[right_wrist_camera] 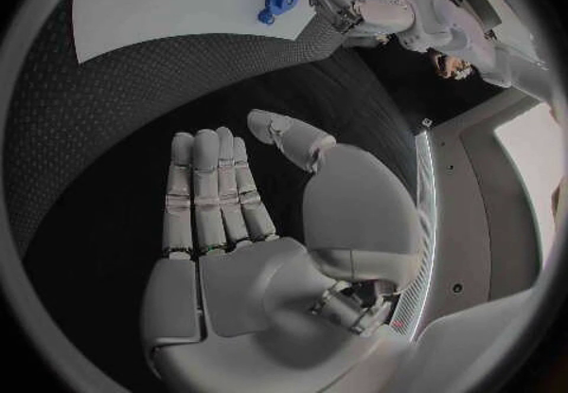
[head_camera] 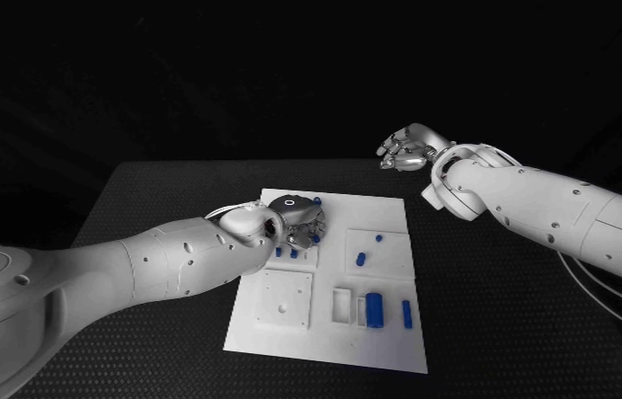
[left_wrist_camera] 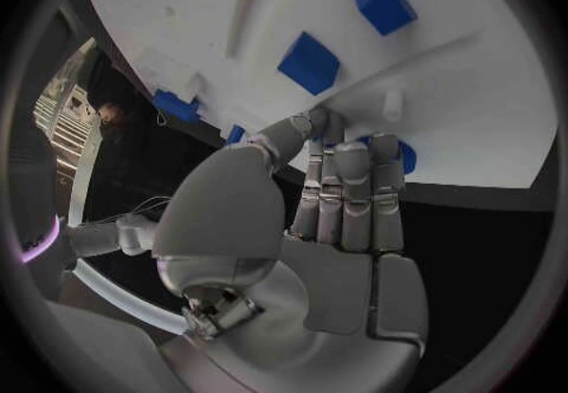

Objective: Assemble the parts on the task board

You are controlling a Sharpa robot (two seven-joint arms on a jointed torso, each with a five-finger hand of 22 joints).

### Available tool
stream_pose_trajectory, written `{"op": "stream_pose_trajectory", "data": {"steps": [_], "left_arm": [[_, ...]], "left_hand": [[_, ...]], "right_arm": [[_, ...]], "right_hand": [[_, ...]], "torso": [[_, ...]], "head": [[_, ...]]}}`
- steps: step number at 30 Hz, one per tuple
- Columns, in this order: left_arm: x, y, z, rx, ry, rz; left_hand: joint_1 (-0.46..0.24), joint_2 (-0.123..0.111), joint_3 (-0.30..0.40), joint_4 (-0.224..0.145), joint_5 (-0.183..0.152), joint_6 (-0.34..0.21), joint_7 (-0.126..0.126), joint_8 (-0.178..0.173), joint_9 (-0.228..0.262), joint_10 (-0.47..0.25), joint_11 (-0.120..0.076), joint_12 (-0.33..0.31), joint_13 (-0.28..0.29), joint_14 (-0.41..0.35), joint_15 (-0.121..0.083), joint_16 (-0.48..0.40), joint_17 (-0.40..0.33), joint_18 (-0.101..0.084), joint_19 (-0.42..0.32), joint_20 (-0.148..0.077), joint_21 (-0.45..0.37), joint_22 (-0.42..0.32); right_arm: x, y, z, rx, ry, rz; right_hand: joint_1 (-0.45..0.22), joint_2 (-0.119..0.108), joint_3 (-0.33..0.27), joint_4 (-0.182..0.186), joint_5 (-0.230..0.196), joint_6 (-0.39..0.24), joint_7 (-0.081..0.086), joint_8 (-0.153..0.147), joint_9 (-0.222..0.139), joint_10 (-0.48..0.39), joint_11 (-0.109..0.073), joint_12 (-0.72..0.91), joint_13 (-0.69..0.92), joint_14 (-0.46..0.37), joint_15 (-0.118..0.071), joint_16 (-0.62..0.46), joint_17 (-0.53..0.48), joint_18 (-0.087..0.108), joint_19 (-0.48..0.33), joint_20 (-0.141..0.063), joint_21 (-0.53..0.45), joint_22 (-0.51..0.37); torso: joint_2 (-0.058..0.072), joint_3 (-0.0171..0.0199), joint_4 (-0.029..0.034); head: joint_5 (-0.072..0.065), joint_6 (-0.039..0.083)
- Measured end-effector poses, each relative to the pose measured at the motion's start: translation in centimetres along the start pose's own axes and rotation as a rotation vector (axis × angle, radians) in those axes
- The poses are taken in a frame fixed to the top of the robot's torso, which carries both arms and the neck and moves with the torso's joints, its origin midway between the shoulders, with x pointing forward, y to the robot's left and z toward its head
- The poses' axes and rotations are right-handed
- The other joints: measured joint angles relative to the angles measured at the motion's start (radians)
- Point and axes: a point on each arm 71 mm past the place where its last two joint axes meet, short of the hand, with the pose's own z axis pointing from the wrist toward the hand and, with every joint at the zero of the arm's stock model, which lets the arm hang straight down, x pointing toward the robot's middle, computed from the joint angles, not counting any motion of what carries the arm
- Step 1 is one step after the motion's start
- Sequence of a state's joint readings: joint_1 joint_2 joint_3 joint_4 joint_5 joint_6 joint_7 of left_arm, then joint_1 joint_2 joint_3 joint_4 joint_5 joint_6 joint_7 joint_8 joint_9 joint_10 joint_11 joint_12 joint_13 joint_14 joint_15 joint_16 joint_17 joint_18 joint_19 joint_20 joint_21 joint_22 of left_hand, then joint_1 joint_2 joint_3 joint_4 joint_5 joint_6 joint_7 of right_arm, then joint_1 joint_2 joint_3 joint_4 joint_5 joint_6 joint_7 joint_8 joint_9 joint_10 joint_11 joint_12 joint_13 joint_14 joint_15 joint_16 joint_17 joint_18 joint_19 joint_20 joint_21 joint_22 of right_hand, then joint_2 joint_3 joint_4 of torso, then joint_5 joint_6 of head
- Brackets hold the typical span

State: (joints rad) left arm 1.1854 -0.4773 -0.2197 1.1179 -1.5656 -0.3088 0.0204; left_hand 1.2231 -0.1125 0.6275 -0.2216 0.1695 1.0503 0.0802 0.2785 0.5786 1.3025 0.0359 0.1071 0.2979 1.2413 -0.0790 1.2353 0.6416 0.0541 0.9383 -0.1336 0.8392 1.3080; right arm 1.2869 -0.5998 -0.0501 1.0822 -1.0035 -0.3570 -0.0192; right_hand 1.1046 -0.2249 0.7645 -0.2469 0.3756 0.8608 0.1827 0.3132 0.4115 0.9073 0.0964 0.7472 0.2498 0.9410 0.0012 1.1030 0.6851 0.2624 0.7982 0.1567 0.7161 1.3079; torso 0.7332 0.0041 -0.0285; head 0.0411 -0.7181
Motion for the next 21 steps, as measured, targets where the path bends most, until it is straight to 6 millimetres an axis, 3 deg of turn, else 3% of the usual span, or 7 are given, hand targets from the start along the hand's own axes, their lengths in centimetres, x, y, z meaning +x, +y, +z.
{"op": "stream_pose_trajectory", "data": {"steps": [10,21], "left_arm": [[-0.4,-0.3,0.0,-0.006,-0.004,-0.074],[-2.7,0.8,-0.9,-0.029,-0.044,-0.161]], "left_hand": [[-0.004,0.004,0.002,-0.002,0.004,0.000,0.000,0.000,0.000,0.000,0.000,0.000,0.000,0.002,0.001,0.000,-0.001,-0.002,0.000,0.000,0.000,0.000],[-0.004,0.004,0.001,-0.004,0.008,0.000,0.000,-0.001,0.000,0.000,0.000,0.000,0.000,0.002,0.001,0.000,-0.002,-0.008,0.007,0.000,0.000,0.000]], "right_arm": [[0.0,0.0,0.0,0.000,-0.001,0.000],[-0.2,-0.3,-0.1,0.005,-0.003,-0.002]], "right_hand": [[0.000,0.000,0.000,0.000,0.000,0.001,-0.001,0.000,0.000,0.000,0.000,0.000,-0.001,0.000,0.000,0.000,0.000,0.000,0.000,0.000,0.000,0.000],[0.000,0.000,0.000,0.000,0.000,0.001,-0.001,0.000,0.000,0.000,0.000,0.000,-0.001,0.000,0.000,0.000,-0.001,0.000,0.000,0.000,0.000,0.000]], "torso": [[0.000,0.0004,-0.0015],[-0.001,0.0006,0.0006]], "head": [[0.005,0.004],[0.007,0.007]]}}
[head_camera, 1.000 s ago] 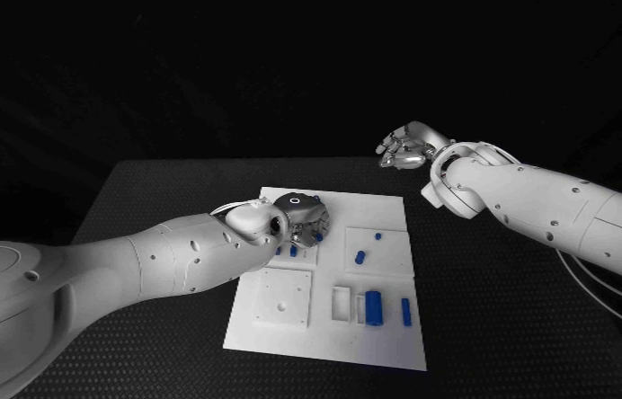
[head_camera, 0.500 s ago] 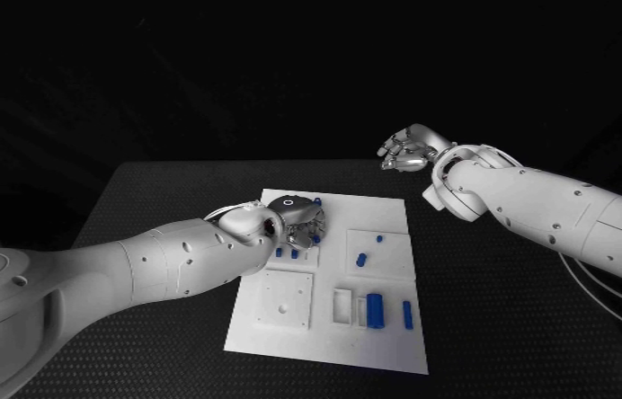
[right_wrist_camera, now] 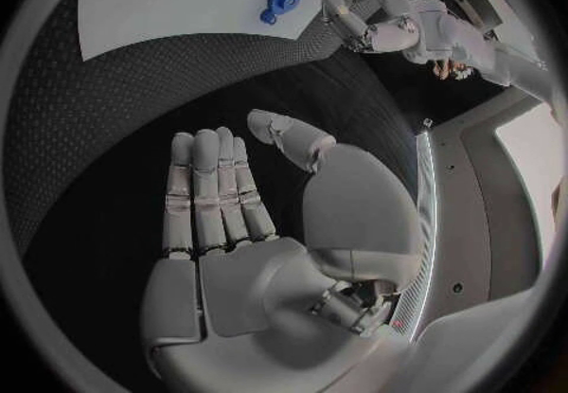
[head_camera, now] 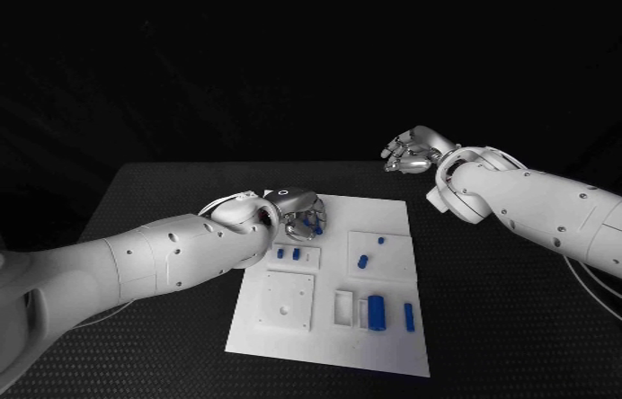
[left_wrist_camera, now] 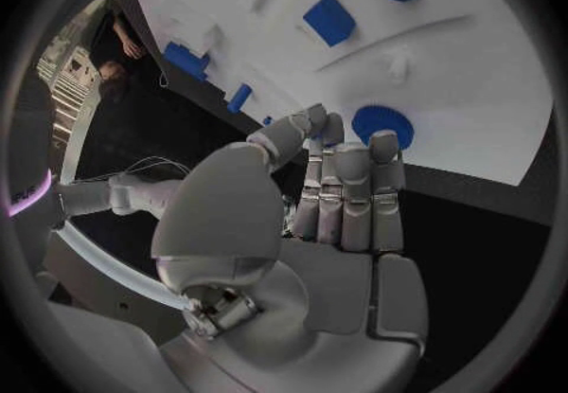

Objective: Assemble the parts on the task board

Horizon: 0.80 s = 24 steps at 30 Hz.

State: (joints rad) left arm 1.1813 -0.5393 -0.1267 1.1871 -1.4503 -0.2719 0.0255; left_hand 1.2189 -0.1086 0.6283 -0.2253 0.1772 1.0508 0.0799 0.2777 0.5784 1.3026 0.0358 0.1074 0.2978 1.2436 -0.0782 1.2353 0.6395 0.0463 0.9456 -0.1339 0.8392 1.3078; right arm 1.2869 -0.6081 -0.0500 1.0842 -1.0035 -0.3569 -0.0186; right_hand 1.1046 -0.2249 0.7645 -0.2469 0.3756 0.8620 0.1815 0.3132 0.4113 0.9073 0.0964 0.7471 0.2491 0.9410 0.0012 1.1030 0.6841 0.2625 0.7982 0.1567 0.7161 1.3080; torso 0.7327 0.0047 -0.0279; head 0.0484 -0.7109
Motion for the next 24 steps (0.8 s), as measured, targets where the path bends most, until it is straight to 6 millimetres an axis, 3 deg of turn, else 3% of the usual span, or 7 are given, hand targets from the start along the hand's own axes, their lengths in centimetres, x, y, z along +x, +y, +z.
{"op": "stream_pose_trajectory", "data": {"steps": [12,24], "left_arm": [[-1.5,2.5,-1.8,-0.048,0.010,-0.007],[-2.0,4.9,-3.0,-0.106,0.032,-0.002]], "left_hand": [[0.000,0.000,0.000,0.000,0.000,0.000,0.000,0.001,-0.001,0.003,0.003,0.000,0.000,0.000,0.000,0.000,0.000,-0.001,0.000,0.000,0.000,0.000],[0.001,-0.001,0.002,-0.003,0.000,0.000,0.000,0.001,-0.004,0.003,0.003,0.000,0.000,0.001,0.002,0.000,-0.004,0.009,0.000,0.000,0.000,0.000]], "right_arm": [[-0.2,-0.3,-0.1,0.005,-0.003,-0.001],[-0.3,-0.4,-0.1,0.006,-0.005,-0.002]], "right_hand": [[0.000,0.000,0.000,0.000,0.000,0.001,-0.001,0.000,-0.001,0.000,0.000,0.000,-0.001,0.000,0.000,0.000,-0.001,0.000,0.000,0.000,0.000,0.000],[0.000,0.000,0.000,0.000,0.000,0.002,-0.002,0.000,0.000,0.000,0.000,0.000,-0.002,0.000,0.000,0.000,-0.001,0.000,0.000,0.000,0.000,0.000]], "torso": [[0.000,-0.0012,0.0011],[0.001,-0.0024,-0.0006]], "head": [[0.003,0.003],[-0.003,-0.001]]}}
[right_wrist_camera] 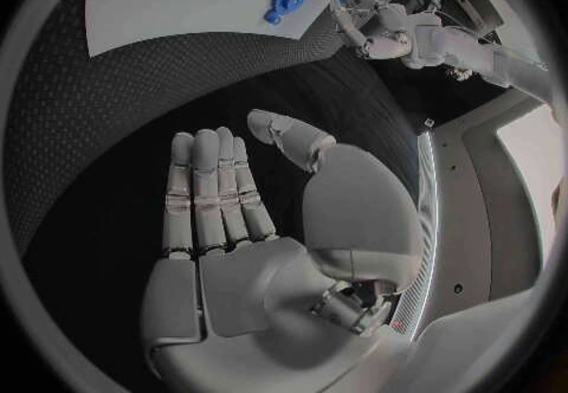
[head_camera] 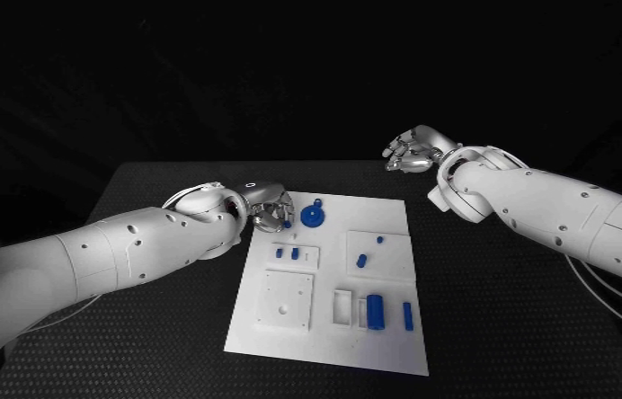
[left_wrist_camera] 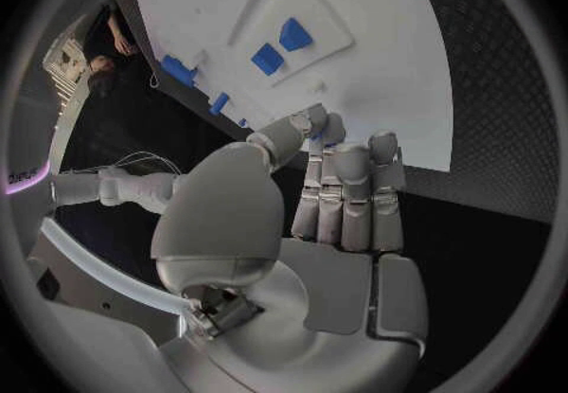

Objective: Assemble the parts on the task board

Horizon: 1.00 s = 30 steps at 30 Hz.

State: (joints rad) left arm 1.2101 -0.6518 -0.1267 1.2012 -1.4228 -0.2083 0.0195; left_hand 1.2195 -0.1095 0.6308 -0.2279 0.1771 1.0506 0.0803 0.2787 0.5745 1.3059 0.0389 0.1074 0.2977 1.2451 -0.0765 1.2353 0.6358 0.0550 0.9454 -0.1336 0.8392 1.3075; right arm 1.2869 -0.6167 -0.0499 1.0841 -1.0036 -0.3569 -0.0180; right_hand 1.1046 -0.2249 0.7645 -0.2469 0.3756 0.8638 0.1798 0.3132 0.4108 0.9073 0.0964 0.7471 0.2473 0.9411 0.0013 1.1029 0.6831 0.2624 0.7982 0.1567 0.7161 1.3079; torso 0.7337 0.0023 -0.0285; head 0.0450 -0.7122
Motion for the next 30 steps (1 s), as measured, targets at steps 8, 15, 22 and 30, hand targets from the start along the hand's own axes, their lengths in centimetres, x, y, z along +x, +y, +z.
{"op": "stream_pose_trajectory", "data": {"steps": [8,15,22,30], "left_arm": [[0.2,-0.2,0.5,-0.002,0.025,0.007],[0.4,0.1,0.6,-0.012,0.048,0.020],[0.6,0.0,0.7,-0.011,0.064,0.027],[1.2,-0.5,0.9,0.000,0.080,0.031]], "left_hand": [[-0.005,0.003,0.000,0.000,0.000,0.000,0.000,-0.001,0.000,0.000,0.000,0.000,0.000,0.000,0.000,0.000,-0.001,-0.001,0.000,0.000,0.000,0.000],[-0.006,0.003,0.000,0.000,0.000,0.000,0.000,-0.004,-0.002,0.000,0.000,0.000,0.000,0.000,0.000,0.000,-0.002,-0.001,0.000,0.000,0.000,0.000],[-0.006,0.003,-0.001,-0.001,0.000,0.001,0.001,-0.005,-0.002,0.000,0.000,0.000,0.000,0.000,0.000,0.000,-0.002,-0.002,0.000,0.000,0.000,0.000],[-0.007,0.001,-0.001,-0.001,0.000,0.002,0.002,-0.003,-0.002,0.000,0.000,-0.003,0.000,0.000,0.000,0.000,-0.003,-0.003,0.000,0.000,0.000,0.001]], "right_arm": [[0.1,0.2,0.1,-0.004,0.002,0.001],[0.2,0.2,0.1,-0.005,0.003,0.001],[0.2,0.2,0.1,-0.005,0.003,0.001],[0.2,0.3,0.0,-0.006,0.003,0.002]], "right_hand": [[0.000,0.000,0.000,0.000,0.000,0.000,0.000,0.000,0.000,0.000,0.000,0.000,0.000,-0.004,-0.002,0.000,-0.001,0.000,0.000,0.000,0.000,0.000],[0.000,0.000,0.000,0.000,0.000,-0.003,0.003,0.000,-0.001,0.000,0.000,0.000,0.000,-0.004,-0.002,0.004,-0.001,0.000,0.000,0.000,0.000,0.000],[0.000,0.000,0.000,0.000,0.000,-0.003,0.003,0.000,-0.001,0.000,0.000,0.000,-0.001,-0.003,-0.002,0.004,-0.002,0.000,0.000,0.000,0.000,0.000],[0.000,0.000,0.000,0.000,0.000,-0.002,0.002,0.000,-0.001,0.000,0.000,0.000,-0.001,-0.003,-0.001,0.004,-0.002,0.000,0.000,0.000,0.000,0.000]], "torso": [[0.000,0.0006,0.0008],[0.000,0.0015,-0.0012],[0.000,0.0028,-0.0017],[0.001,0.0024,-0.0025]], "head": [[0.004,-0.002],[0.011,-0.002],[0.010,-0.004],[0.009,-0.006]]}}
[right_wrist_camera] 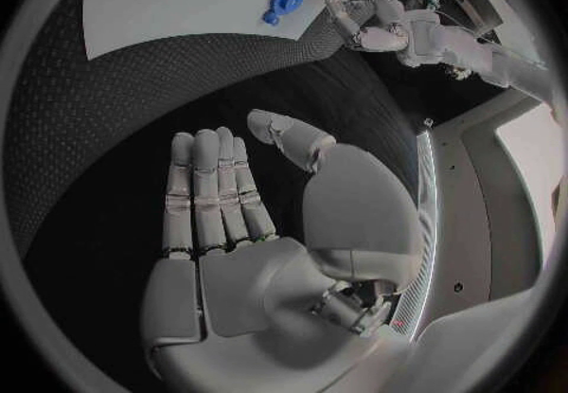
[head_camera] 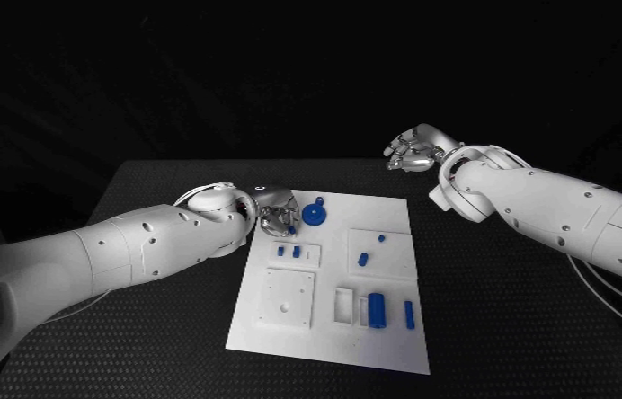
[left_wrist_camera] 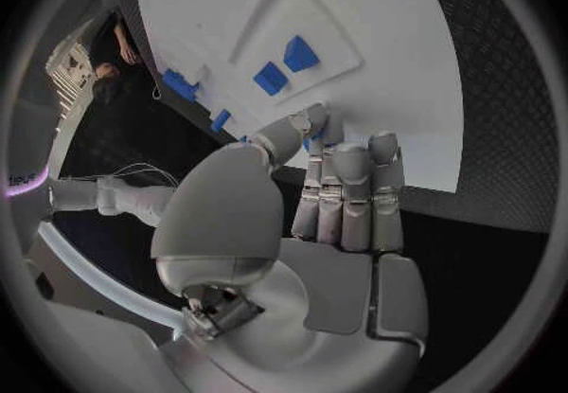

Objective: Assemble the parts on the task board

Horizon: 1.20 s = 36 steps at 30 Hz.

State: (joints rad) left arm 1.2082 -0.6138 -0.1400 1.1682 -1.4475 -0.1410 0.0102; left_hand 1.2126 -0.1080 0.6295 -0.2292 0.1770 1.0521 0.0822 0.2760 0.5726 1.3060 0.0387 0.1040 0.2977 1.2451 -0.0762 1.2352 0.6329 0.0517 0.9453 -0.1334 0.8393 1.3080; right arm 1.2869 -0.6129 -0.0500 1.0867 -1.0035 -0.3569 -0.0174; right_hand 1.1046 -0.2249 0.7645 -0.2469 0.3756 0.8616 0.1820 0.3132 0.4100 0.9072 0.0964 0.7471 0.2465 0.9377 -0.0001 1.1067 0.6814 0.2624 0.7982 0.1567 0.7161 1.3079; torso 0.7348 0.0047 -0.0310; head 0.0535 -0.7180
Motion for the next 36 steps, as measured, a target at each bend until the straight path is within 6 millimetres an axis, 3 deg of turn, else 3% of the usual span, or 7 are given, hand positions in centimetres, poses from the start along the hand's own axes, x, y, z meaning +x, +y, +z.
{"op": "stream_pose_trajectory", "data": {"steps": [36], "left_arm": [[0.48,-0.55,0.67,-0.001,0.025,0.011]], "left_hand": [[-0.005,0.003,0.000,0.000,0.000,-0.001,0.002,-0.005,-0.002,0.000,0.000,0.000,-0.001,-0.001,0.002,0.000,-0.001,-0.009,0.000,0.000,0.000,0.000]], "right_arm": [[0.04,0.06,-0.01,-0.002,0.001,0.000]], "right_hand": [[0.000,0.000,0.000,0.000,0.000,0.000,0.000,0.003,-0.001,0.000,0.000,0.000,-0.002,0.000,0.001,0.000,-0.002,0.000,0.000,0.000,0.000,0.000]], "torso": [[-0.001,-0.0011,0.0009]], "head": [[-0.001,-0.007]]}}
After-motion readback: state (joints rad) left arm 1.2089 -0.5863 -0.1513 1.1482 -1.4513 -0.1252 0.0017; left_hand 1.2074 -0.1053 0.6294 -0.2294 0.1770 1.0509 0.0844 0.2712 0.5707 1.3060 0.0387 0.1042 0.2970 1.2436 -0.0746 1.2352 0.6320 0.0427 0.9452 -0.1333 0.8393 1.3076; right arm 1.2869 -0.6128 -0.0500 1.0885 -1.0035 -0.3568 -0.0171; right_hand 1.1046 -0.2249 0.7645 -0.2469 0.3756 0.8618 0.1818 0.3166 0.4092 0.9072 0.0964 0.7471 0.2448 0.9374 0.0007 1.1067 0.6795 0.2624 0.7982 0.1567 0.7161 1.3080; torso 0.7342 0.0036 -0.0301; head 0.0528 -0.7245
